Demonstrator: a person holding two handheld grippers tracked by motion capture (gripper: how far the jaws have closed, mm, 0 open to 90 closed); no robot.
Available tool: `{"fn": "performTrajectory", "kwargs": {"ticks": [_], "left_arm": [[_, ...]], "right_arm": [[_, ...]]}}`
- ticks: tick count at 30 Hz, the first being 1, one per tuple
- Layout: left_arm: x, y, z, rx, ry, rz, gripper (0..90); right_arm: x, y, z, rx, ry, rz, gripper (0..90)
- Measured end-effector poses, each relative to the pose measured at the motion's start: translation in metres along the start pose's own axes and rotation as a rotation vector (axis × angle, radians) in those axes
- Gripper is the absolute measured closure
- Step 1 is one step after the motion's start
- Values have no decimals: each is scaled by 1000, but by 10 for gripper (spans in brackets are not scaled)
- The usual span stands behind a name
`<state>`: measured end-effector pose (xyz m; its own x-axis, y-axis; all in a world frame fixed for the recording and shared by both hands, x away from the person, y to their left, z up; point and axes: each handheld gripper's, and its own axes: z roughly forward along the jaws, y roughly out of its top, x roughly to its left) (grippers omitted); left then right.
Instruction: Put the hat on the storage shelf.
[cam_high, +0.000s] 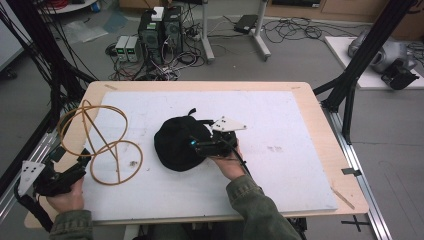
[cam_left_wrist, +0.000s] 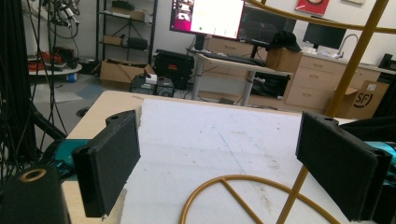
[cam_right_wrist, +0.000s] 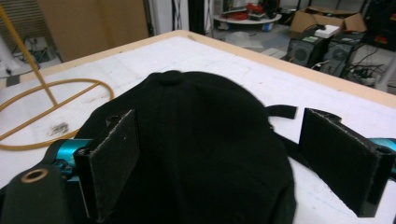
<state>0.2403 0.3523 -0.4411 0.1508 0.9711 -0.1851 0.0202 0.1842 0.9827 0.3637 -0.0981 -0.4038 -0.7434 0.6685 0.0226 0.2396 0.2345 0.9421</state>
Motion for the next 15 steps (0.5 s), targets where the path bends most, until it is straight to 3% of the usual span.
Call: {"fn": "performTrajectory", "kwargs": {"ticks": [3,15], "left_arm": [[0,0,0,0,1,1,139],[0,0,0,-2,-5,-2,139]], "right_arm": [[6,-1,6,16,16,-27,124],[12,-6,17,72,55,-41,145]]}}
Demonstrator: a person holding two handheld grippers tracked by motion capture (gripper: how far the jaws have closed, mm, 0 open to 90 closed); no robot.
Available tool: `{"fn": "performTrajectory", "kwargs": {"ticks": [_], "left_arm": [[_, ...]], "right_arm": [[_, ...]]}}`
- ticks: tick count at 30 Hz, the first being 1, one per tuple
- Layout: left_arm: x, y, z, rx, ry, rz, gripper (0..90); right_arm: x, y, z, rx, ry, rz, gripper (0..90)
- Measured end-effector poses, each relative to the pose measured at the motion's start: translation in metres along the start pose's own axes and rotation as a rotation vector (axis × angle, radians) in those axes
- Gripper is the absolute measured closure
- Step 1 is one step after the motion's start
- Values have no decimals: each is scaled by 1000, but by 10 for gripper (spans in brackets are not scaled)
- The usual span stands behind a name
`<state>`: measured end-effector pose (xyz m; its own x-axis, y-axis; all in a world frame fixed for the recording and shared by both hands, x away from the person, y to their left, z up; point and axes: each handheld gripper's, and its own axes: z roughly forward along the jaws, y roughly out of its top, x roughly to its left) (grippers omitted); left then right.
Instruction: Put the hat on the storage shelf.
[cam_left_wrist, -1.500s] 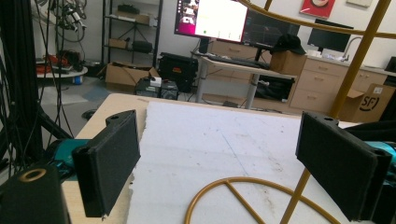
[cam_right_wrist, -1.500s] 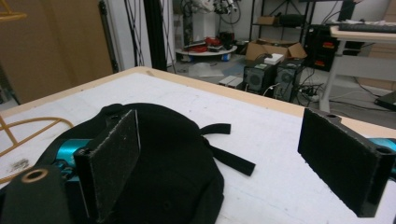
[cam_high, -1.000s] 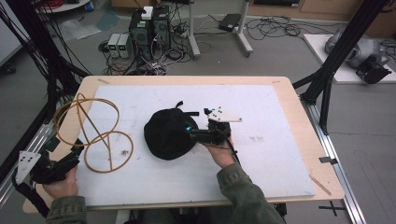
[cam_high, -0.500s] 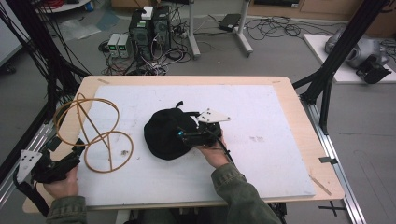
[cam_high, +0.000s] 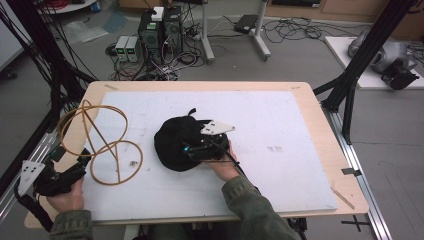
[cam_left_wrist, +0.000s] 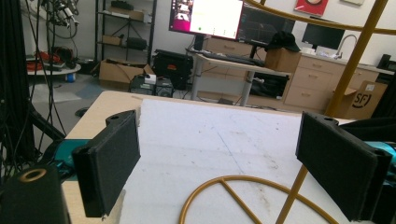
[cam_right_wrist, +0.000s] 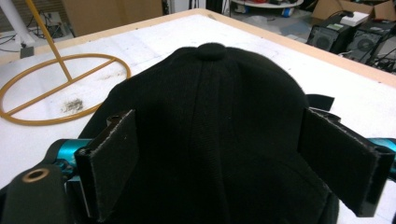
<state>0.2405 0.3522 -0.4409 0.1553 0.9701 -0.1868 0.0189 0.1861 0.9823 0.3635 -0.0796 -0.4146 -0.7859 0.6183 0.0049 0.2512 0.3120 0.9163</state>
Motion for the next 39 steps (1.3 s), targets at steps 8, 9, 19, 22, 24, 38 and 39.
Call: {"fn": "performTrajectory", "kwargs": {"ticks": [8,9,19,22,24,38,39], "left_arm": [[0,0,1,1,-5,-2,139],[0,0,1,2,-6,-2,139],[1,0,1,3,-6,-4,139],[1,0,1,3,-6,-4,139],[1,0,1,3,-6,-4,139],[0,0,2,4,-9,-2,139],[0,0,2,4,-8,-2,139]], "right_arm": [[0,-1,3,28,78,-15,677],[0,-1,2,32,80,-24,744],[4,0,-2,38,-9,-37,870],[3,0,-3,38,-15,-29,871],[3,1,-5,31,-17,-22,871],[2,4,-14,-21,-34,2,873],[1,4,-15,-28,-31,15,873]]}}
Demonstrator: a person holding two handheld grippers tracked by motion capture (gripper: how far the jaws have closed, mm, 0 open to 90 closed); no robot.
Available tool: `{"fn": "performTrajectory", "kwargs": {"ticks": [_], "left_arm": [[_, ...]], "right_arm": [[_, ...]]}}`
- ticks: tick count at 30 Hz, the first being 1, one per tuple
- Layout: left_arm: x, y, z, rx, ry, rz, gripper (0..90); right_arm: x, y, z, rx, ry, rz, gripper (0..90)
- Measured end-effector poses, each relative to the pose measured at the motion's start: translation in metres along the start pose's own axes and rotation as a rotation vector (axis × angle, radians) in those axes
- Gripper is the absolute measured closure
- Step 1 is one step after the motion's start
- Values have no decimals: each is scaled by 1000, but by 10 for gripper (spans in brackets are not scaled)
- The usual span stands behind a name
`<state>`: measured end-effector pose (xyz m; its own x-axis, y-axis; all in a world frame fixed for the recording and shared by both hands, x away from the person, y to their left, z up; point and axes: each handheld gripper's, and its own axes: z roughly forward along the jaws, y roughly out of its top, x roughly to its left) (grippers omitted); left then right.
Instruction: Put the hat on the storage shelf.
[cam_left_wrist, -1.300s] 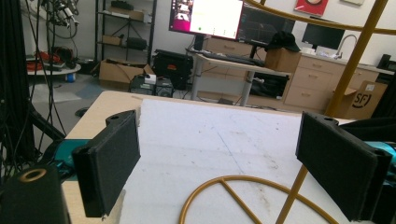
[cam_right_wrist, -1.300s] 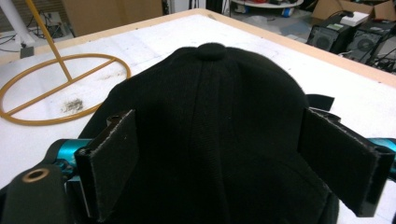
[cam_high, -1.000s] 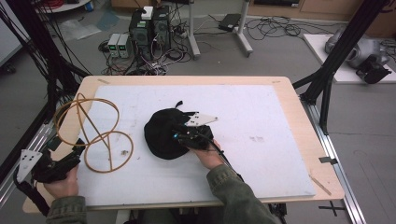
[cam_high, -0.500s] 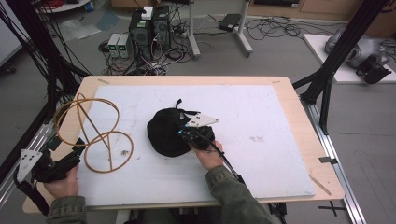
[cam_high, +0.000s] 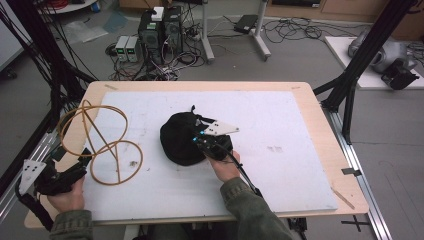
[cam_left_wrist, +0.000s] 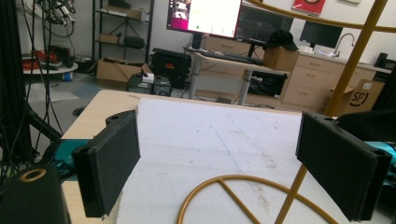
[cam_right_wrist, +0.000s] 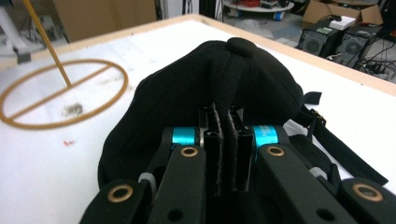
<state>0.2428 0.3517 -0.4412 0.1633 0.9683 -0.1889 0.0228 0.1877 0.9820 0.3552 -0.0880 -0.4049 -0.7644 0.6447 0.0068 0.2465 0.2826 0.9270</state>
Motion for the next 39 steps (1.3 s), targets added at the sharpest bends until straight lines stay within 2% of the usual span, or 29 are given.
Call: {"fn": "performTrajectory", "kwargs": {"ticks": [2,6,8,9,10,11,13,14,15,18,26,28,36,38,39], "left_arm": [[0,0,0,0,1,0,139],[0,0,0,2,-1,0,139],[0,0,0,6,-1,2,138],[0,0,0,6,-1,2,139],[0,0,0,7,-1,3,139],[0,0,0,7,-1,3,139],[0,0,0,6,0,3,139],[0,0,0,7,1,3,139],[0,0,0,7,1,3,139],[0,0,0,7,1,7,139],[0,0,0,6,-4,5,139],[-1,0,0,3,-4,5,139],[0,-1,0,4,-4,5,139],[0,-1,1,6,-6,4,139],[0,-1,1,6,-6,4,139]], "right_arm": [[-1,1,-1,-10,11,14,873],[-2,2,-4,-21,5,6,873],[-2,4,-8,-64,2,11,873],[-2,4,-8,-64,2,11,873],[-1,6,-11,-98,-7,18,874],[-1,6,-11,-98,-7,18,874],[-2,9,-16,-136,-14,18,873],[-4,11,-20,-179,-11,23,873],[-4,11,-20,-179,-11,23,873],[-5,16,-29,-266,12,28,873],[-8,24,-39,-343,25,52,873],[-8,31,-43,-378,29,53,873],[-9,49,-52,-440,38,56,873],[-10,57,-56,-482,53,52,873],[-10,57,-56,-482,53,52,873]]}}
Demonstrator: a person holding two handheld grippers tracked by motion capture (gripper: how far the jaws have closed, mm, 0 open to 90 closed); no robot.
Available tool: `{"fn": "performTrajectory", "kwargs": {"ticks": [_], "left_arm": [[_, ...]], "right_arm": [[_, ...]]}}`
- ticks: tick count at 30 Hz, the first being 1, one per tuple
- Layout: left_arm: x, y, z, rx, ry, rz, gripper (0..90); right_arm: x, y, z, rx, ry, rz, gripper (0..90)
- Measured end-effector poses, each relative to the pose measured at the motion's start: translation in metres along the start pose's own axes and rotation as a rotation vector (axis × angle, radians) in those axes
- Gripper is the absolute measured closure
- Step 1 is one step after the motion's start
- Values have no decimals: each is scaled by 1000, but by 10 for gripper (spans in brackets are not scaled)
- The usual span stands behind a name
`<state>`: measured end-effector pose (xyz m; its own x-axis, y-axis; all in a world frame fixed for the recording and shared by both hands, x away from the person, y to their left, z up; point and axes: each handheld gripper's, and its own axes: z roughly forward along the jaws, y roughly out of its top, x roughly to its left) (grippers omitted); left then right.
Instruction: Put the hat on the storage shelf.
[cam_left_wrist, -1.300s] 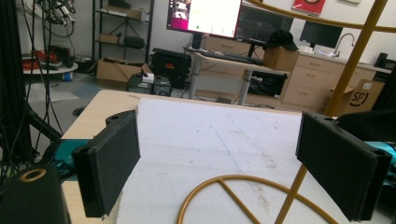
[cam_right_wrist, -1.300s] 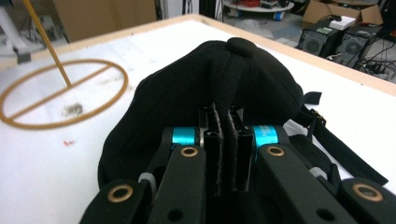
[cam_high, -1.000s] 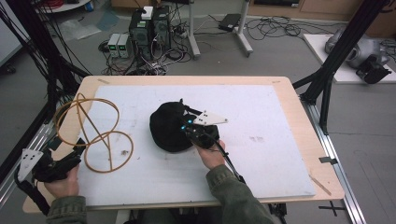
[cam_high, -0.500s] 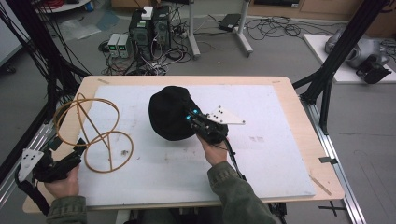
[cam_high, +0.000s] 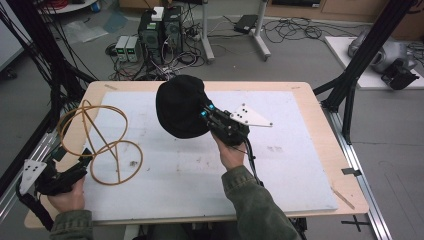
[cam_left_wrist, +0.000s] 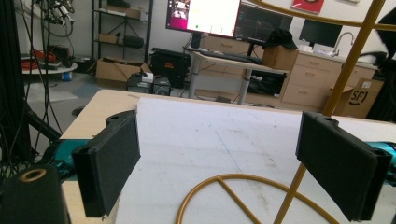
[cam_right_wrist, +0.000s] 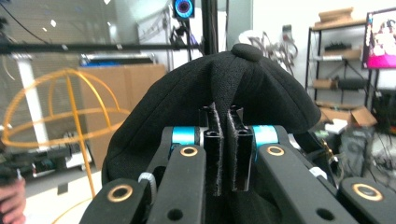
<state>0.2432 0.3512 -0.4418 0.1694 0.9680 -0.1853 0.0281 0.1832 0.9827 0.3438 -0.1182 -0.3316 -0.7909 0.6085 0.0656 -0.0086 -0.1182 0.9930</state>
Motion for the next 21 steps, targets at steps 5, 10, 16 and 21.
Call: {"fn": "performTrajectory", "kwargs": {"ticks": [5,10,16,21], "left_arm": [[0,0,0,-3,1,0,139],[0,0,0,-5,2,-1,139],[0,0,0,-5,1,-2,139],[0,0,0,-4,-1,-3,139]], "right_arm": [[0,13,1,-35,12,0,873],[3,25,4,-63,26,-12,872],[8,33,7,-84,41,-18,873],[11,37,15,-92,59,-5,873]]}}
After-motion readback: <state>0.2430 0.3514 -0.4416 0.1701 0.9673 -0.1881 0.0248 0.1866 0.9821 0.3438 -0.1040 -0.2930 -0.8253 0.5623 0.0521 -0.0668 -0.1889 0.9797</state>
